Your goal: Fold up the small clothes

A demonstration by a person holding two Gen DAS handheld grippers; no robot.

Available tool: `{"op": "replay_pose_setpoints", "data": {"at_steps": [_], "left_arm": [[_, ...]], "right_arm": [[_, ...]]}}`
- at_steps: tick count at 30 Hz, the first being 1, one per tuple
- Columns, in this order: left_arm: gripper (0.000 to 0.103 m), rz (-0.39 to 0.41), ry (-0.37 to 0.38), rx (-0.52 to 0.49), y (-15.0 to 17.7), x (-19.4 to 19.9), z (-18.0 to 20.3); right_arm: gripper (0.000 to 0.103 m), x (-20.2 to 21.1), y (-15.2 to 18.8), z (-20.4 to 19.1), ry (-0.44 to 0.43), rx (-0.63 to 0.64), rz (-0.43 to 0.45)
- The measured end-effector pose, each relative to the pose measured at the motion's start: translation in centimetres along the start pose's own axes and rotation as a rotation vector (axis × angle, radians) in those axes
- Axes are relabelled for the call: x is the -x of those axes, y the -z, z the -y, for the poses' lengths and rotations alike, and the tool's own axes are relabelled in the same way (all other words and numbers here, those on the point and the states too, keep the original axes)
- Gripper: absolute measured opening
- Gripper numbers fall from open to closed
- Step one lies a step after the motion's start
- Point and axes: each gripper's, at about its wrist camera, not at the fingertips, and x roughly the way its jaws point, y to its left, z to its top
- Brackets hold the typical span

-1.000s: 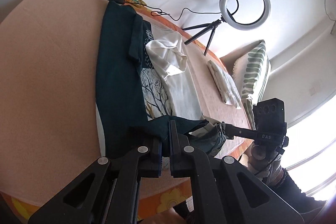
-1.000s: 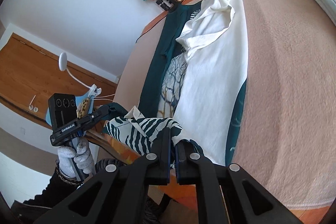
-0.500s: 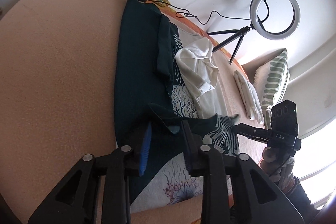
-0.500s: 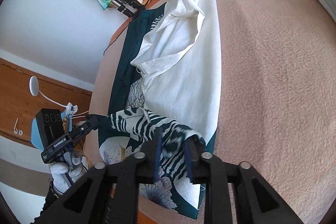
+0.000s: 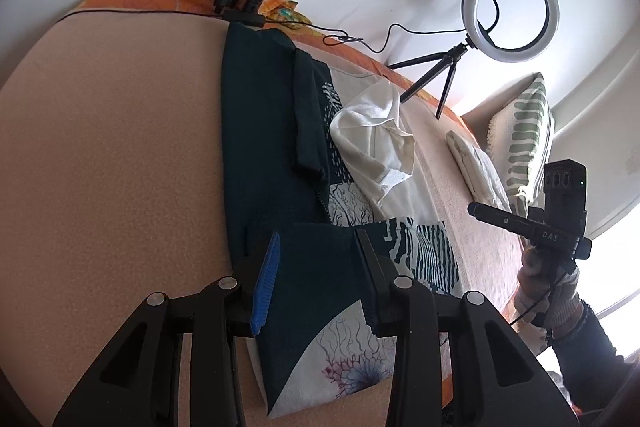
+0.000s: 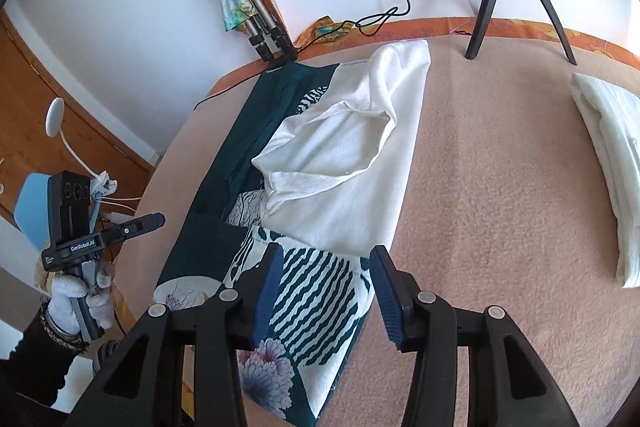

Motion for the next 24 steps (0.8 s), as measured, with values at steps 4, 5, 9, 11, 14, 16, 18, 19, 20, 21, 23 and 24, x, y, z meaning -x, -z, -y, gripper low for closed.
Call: {"op": "replay_pose_setpoints", "data": {"at_steps": [4, 5, 9, 11, 14, 16, 18, 19, 20, 21, 23, 24], "left_arm": [[0.035, 0.020, -0.018, -0.058, -1.8, 1.2, 1.8], [0.035, 0.031, -0.032, -0.079, -2.5, 1.6, 2.3], [0.035, 0.103, -0.067, -0.135, -6.2, 3.7, 3.9], [0.035, 0.133, -0.087, -0.168, -8.4, 4.5, 4.4], [0.035, 0.160, -0.096, -0.178, -11.1, 4.6, 4.2], [0.035, 0.159, -0.103, -0.175, -12.2, 3.7, 3.8], [0.035, 0.146, -0.096, -0.160, -12.6, 2.4, 3.0], [0.035, 0.133, -0.086, -0.148, -12.7, 1.6, 2.6], [0.035, 0.120, -0.080, -0.138, -12.6, 0.8, 2.1], [0.035, 0.106, -0.079, -0.134, -12.5, 0.1, 1.8], [0.035, 0.084, -0.078, -0.131, -12.1, -1.1, 1.1], [0.035, 0.077, -0.073, -0.124, -11.9, -1.6, 0.7]], "right_arm": [[0.048, -0.6, -2.3, 0.7, -0.005, 0.008, -0.001], [0.048, -0.8, -2.9, 0.9, -0.012, 0.008, -0.001], [0.048, -1.7, -5.8, 1.4, 0.006, 0.019, 0.000], [0.048, -2.5, -7.0, 1.6, 0.039, 0.028, 0.002], [0.048, -4.3, -8.6, 2.1, 0.080, 0.048, -0.003], [0.045, -5.8, -9.3, 2.3, 0.090, 0.054, -0.022], [0.038, -7.3, -9.7, 2.7, 0.103, 0.062, -0.045], [0.037, -8.0, -9.9, 2.8, 0.110, 0.068, -0.057], [0.032, -8.6, -10.0, 2.8, 0.116, 0.075, -0.066], [0.019, -9.1, -10.1, 2.8, 0.120, 0.081, -0.078], [0.002, -10.0, -10.5, 2.8, 0.125, 0.092, -0.103], [0.000, -10.1, -10.7, 2.7, 0.120, 0.099, -0.104]]}}
